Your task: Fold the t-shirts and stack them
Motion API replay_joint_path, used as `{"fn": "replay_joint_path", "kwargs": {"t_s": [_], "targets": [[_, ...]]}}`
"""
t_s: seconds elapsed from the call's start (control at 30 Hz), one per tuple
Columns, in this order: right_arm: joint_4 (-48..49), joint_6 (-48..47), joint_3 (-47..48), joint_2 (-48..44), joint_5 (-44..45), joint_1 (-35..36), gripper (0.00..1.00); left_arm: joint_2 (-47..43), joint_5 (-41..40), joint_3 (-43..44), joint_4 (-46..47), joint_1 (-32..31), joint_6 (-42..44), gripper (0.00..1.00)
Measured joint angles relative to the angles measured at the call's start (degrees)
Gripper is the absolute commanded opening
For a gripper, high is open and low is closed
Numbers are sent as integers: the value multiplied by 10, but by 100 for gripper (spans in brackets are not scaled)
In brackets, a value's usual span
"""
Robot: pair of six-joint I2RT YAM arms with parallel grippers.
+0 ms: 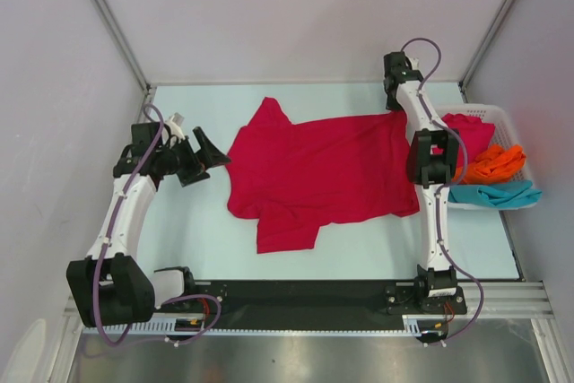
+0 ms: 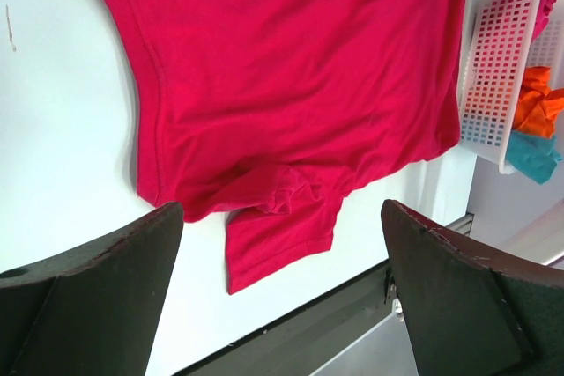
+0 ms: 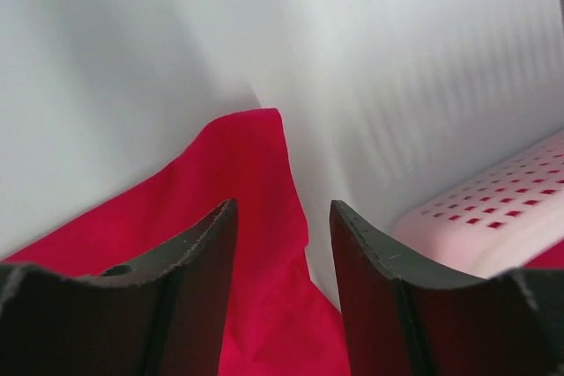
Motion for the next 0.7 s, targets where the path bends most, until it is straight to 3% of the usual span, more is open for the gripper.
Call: {"fn": "replay_joint_path", "kwargs": {"t_s": [0.13,0.27,0.5,0.7], "targets": [[-2,-3,-3,-25,1,10,52,-9,0,-17,-2,0,0,100],[5,6,-80,-103,2,27,52,-27,-1,-33,-9,0,0,100],[52,49,-380,-320,-16,110,52,-96,0,-84,-21,-10,-1,100],[67,95,-521,-391,-42,212,51,-127,-1,-177,-2,-64,-33,100]]}}
